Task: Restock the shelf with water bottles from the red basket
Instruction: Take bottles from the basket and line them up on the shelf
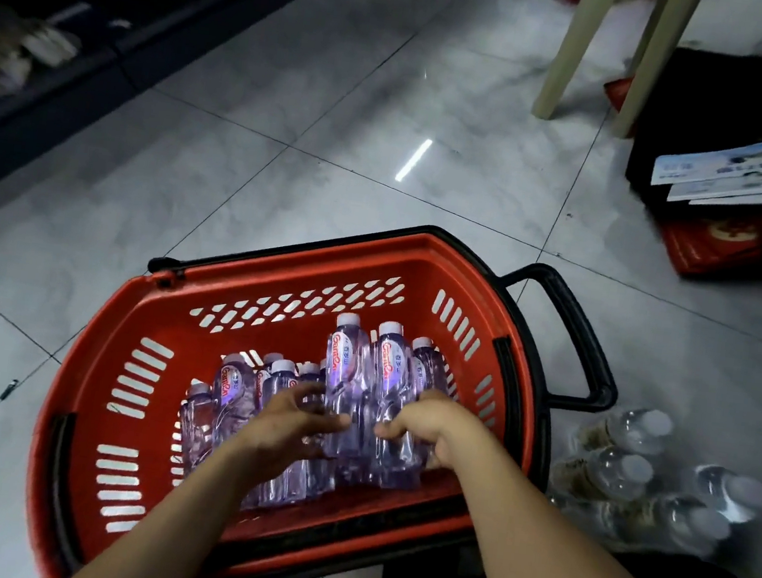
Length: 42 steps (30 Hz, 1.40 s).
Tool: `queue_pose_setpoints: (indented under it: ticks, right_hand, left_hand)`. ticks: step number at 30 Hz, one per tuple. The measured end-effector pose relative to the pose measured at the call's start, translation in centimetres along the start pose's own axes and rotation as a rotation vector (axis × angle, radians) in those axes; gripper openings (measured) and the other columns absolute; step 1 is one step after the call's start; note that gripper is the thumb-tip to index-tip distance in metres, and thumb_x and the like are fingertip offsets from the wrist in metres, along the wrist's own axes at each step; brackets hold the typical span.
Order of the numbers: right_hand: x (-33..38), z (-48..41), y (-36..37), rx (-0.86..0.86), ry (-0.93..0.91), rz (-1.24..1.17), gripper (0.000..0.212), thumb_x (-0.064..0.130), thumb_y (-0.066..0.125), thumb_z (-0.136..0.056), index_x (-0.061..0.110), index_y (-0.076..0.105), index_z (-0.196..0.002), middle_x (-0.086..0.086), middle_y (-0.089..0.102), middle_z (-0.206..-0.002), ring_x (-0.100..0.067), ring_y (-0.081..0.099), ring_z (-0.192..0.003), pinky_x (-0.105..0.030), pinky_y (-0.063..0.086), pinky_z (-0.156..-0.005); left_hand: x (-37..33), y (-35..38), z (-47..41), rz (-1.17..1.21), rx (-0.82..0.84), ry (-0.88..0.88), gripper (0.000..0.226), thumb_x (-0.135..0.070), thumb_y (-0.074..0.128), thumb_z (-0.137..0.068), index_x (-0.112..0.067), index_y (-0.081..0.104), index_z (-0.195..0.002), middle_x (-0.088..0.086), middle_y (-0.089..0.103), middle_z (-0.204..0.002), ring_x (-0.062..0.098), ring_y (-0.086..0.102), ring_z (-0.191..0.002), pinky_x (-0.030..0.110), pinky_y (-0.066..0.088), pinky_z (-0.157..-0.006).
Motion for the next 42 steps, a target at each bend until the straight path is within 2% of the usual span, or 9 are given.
queue_pose_setpoints:
  ticks: [7, 11, 15, 19, 22, 27, 31, 38, 42]
  right_hand:
    - [3.6, 4.9, -2.8, -0.078, -0.244, -0.091, 0.100, 0.013, 0.083, -0.073, 0.019, 0.022, -0.153, -0.007, 0.040, -0.151, -0.030, 0.041, -0.135, -0.051, 0.035, -0.111]
    - [5.0, 10.6, -5.8, -0.192, -0.425, -0.144, 0.084, 0.010, 0.088, -0.065, 0.019, 0.048, -0.139, -0.005, 0.063, -0.128, -0.025, 0.060, -0.116, -0.045, 0.047, -0.102]
    - [3.8, 17.6, -9.2, -0.301, -0.598, -0.295, 0.047, -0.006, 0.083, -0.064, 0.016, 0.064, -0.101, 0.000, 0.073, -0.089, -0.017, 0.072, -0.078, -0.035, 0.060, -0.077]
    - [-0.2, 25.6, -12.5, -0.530, -0.703, -0.352, 0.047, -0.003, 0.086, -0.060, 0.020, 0.065, -0.096, 0.004, 0.073, -0.087, -0.016, 0.072, -0.080, -0.034, 0.058, -0.080]
    - [-5.2, 31.9, -15.0, -0.747, -0.717, -0.394, 0.056, 0.001, 0.087, -0.059, 0.026, 0.064, -0.103, 0.009, 0.073, -0.093, -0.011, 0.071, -0.084, -0.027, 0.055, -0.080]
    - [-15.8, 41.9, -18.2, -1.153, -0.660, -0.451, 0.050, 0.004, 0.086, -0.058, 0.028, 0.065, -0.097, 0.013, 0.074, -0.089, -0.004, 0.069, -0.081, -0.024, 0.054, -0.079]
    - [-25.7, 49.2, -18.8, -1.525, -0.562, -0.496, 0.052, 0.006, 0.084, -0.058, 0.025, 0.064, -0.102, 0.012, 0.073, -0.091, -0.003, 0.068, -0.082, -0.019, 0.052, -0.072]
    - [-38.7, 56.0, -16.9, -1.879, -0.386, -0.603, 0.041, -0.001, 0.078, -0.072, 0.025, 0.055, -0.094, 0.011, 0.066, -0.085, 0.020, 0.056, -0.065, 0.001, 0.037, -0.053]
    - [-43.3, 55.7, -17.1, -2.010, -0.278, -0.686, 0.047, 0.001, 0.073, -0.075, 0.031, 0.048, -0.099, 0.001, 0.064, -0.101, -0.002, 0.061, -0.086, -0.004, 0.040, -0.059]
  left_hand:
    - [-6.0, 1.5, 4.8, -0.038, 0.007, 0.238, 0.078, 0.003, 0.074, -0.064, -0.012, 0.047, -0.136, 0.015, 0.065, -0.122, 0.034, 0.065, -0.108, 0.061, 0.049, -0.093]
    - [-10.1, 5.1, 9.2, -0.059, 0.059, 0.419, 0.066, 0.005, 0.072, -0.063, -0.015, 0.057, -0.125, 0.016, 0.072, -0.109, 0.039, 0.067, -0.103, 0.064, 0.044, -0.096]
    - [-12.9, 10.0, 13.7, -0.120, 0.160, 0.562, 0.066, 0.007, 0.072, -0.064, -0.016, 0.058, -0.125, 0.013, 0.072, -0.112, 0.032, 0.071, -0.098, 0.053, 0.053, -0.090]
    - [-14.0, 16.6, 17.6, -0.154, 0.297, 0.640, 0.072, 0.008, 0.073, -0.063, -0.010, 0.054, -0.131, 0.011, 0.073, -0.107, 0.024, 0.074, -0.089, 0.033, 0.060, -0.070]
    - [-12.9, 23.3, 20.4, -0.154, 0.465, 0.661, 0.061, 0.013, 0.070, -0.066, -0.008, 0.060, -0.123, 0.012, 0.074, -0.098, 0.020, 0.072, -0.076, 0.026, 0.054, -0.054]
    - [-8.1, 36.4, 26.1, -0.169, 0.829, 0.664, 0.056, 0.007, 0.076, -0.062, -0.010, 0.063, -0.114, 0.014, 0.074, -0.104, 0.031, 0.070, -0.094, 0.049, 0.059, -0.076]
    - [-2.1, 46.3, 31.5, -0.175, 1.099, 0.651, 0.073, -0.001, 0.088, -0.047, -0.008, 0.061, -0.114, 0.016, 0.072, -0.107, 0.030, 0.069, -0.095, 0.044, 0.057, -0.081]
    - [8.3, 58.0, 38.5, -0.345, 1.422, 0.578, 0.058, 0.012, 0.069, -0.060, -0.013, 0.057, -0.111, 0.004, 0.074, -0.102, 0.019, 0.070, -0.095, 0.033, 0.056, -0.082]
    - [12.5, 62.2, 39.3, -0.444, 1.479, 0.553, 0.059, 0.019, 0.069, -0.066, -0.006, 0.052, -0.117, 0.017, 0.067, -0.117, 0.028, 0.065, -0.106, 0.037, 0.054, -0.088]
Point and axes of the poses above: each hand's wrist, its own z-axis away from the middle knuckle, its own y-axis out of the palm, x = y × z, the point moved 6 cm from there along -z, towards the middle knuckle
